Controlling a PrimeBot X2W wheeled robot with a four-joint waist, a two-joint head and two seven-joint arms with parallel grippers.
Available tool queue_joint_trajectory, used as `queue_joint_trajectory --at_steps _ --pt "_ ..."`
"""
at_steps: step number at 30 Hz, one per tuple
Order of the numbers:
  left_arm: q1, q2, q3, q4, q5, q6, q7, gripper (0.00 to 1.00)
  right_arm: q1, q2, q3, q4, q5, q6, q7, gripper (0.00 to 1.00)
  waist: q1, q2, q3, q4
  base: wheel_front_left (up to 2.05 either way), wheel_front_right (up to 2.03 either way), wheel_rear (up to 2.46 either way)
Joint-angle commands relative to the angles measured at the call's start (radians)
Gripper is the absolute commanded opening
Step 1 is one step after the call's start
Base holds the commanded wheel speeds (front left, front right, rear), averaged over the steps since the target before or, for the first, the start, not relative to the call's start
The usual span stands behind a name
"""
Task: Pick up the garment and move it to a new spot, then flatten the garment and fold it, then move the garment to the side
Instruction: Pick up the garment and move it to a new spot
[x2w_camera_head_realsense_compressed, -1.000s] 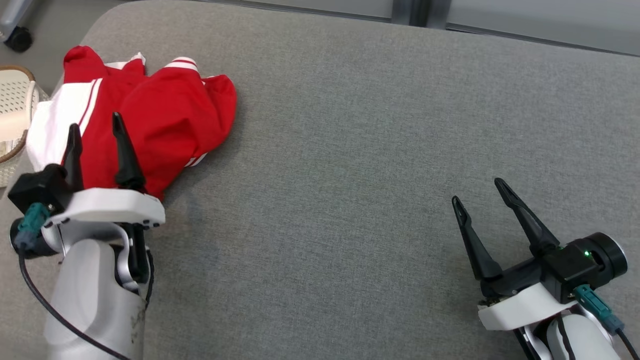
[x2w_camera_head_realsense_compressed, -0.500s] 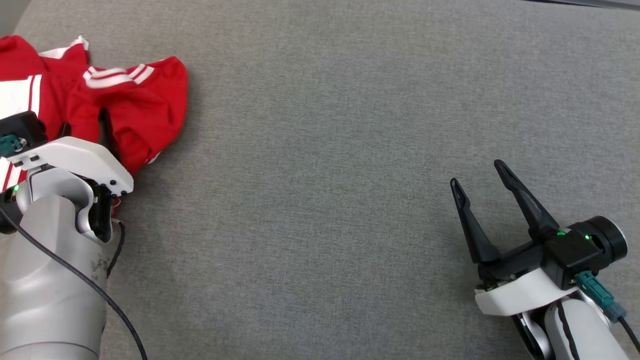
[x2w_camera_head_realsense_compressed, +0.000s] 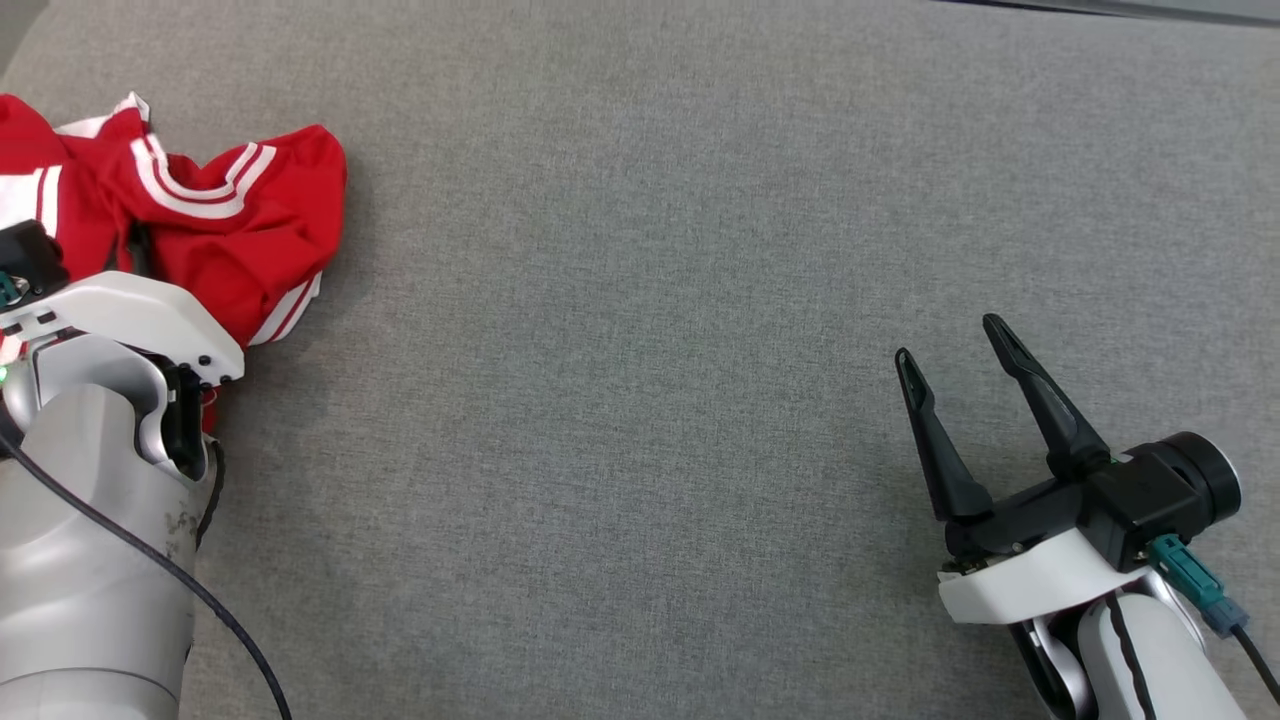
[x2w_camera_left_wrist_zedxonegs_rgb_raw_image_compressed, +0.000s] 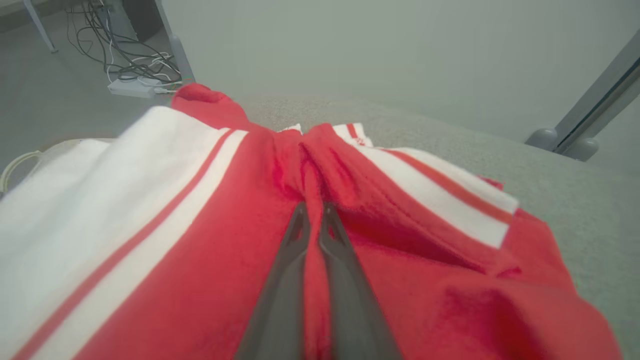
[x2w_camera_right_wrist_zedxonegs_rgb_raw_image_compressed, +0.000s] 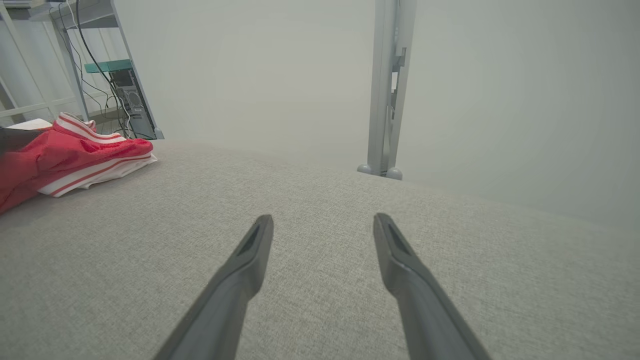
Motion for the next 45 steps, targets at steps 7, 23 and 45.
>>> queue_joint_trajectory --at_steps 7,23,45 --pt "0.024 0.007 0.005 -0.102 -0.011 -0.048 -0.114 0.0 0.028 0.016 -0.005 0.01 0.018 0.0 -0.006 1.0 0.0 0.0 -0.082 -0.005 0.0 0.0 0.0" --pt "0.171 0.0 -0.036 -0.53 0.025 -0.116 -0.11 0.0 0.11 0.047 -0.006 0.034 0.067 0.0 -0.006 1.0 0.0 0.0 -0.292 -0.075 0.0 0.0 0.0" --pt "0.197 -0.104 -0.22 -0.844 -0.054 -0.148 0.087 0.0 0.157 0.048 -0.007 0.033 0.13 0.0 -0.006 1.0 0.0 0.0 -0.379 -0.387 0.0 0.0 0.0"
